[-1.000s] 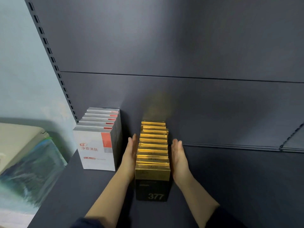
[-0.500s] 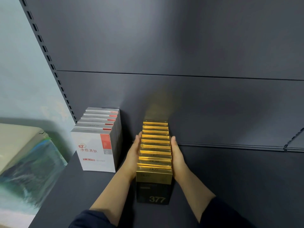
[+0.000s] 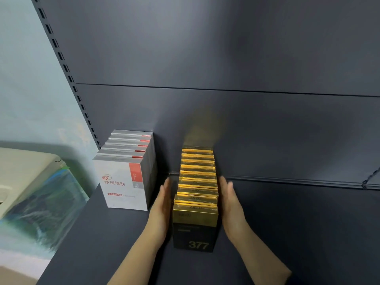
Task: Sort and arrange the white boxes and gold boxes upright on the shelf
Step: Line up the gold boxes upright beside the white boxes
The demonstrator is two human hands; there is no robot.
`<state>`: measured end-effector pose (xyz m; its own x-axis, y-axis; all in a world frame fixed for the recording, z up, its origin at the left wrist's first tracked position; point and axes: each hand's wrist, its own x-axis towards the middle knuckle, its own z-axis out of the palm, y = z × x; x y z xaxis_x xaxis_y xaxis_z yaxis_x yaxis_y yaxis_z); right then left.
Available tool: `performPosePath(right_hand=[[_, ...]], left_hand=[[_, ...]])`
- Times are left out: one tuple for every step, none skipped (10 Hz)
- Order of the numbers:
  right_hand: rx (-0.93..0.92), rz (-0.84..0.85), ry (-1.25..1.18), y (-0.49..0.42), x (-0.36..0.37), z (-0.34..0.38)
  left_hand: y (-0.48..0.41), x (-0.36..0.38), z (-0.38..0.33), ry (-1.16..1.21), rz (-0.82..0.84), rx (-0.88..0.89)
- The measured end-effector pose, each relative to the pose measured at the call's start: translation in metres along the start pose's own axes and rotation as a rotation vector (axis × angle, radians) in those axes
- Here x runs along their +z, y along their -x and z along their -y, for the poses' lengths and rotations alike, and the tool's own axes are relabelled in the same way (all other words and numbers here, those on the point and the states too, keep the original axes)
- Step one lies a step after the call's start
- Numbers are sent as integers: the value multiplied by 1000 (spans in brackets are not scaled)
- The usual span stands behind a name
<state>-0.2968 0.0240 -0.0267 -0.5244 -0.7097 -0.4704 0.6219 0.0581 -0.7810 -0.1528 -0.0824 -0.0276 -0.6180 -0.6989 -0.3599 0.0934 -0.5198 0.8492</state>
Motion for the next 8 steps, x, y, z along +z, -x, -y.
performPosePath(right_hand=[[-24, -1, 68, 18, -5, -28], [9, -55, 60, 27, 6, -43], [18, -124, 119, 33, 14, -40], [25, -153, 117, 35, 17, -38], [36, -180, 158, 38, 18, -37], [23, -200, 145, 39, 19, -37], [10, -180, 143, 39, 23, -35], [-43, -131, 36, 39, 21, -34]], left_hand=[[21, -5, 20, 14, -4, 23], [35, 9, 29, -84, 32, 45], [39, 17, 28, -117, 6, 58], [39, 17, 25, -140, 1, 48], [40, 18, 24, -164, -22, 33], [42, 20, 21, -160, -13, 32], [44, 23, 14, -119, -33, -9], [41, 16, 17, -75, -12, -52]])
